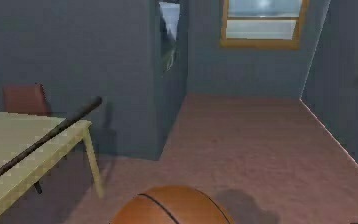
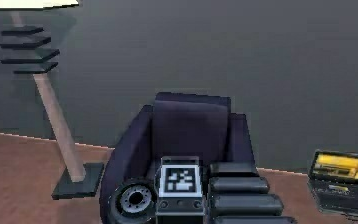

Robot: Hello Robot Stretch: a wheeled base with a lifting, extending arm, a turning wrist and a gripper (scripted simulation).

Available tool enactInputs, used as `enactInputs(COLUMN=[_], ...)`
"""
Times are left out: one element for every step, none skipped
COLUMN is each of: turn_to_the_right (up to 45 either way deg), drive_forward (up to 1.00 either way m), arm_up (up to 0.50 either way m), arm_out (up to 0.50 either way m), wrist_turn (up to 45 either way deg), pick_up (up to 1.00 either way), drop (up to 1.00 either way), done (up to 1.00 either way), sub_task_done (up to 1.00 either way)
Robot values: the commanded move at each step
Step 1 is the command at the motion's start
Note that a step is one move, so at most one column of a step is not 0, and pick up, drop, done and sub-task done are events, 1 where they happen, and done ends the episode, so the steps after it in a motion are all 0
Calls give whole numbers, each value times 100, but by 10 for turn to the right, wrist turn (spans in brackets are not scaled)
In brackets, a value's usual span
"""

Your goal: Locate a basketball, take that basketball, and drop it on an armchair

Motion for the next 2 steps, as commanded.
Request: enactInputs(turn_to_the_right=[-450,-450], drive_forward=[0,0], arm_up=[0,0], arm_out=[0,0], wrist_turn=[0,0], pick_up=[0,0], drop=[0,0], done=[0,0], sub_task_done=[0,0])
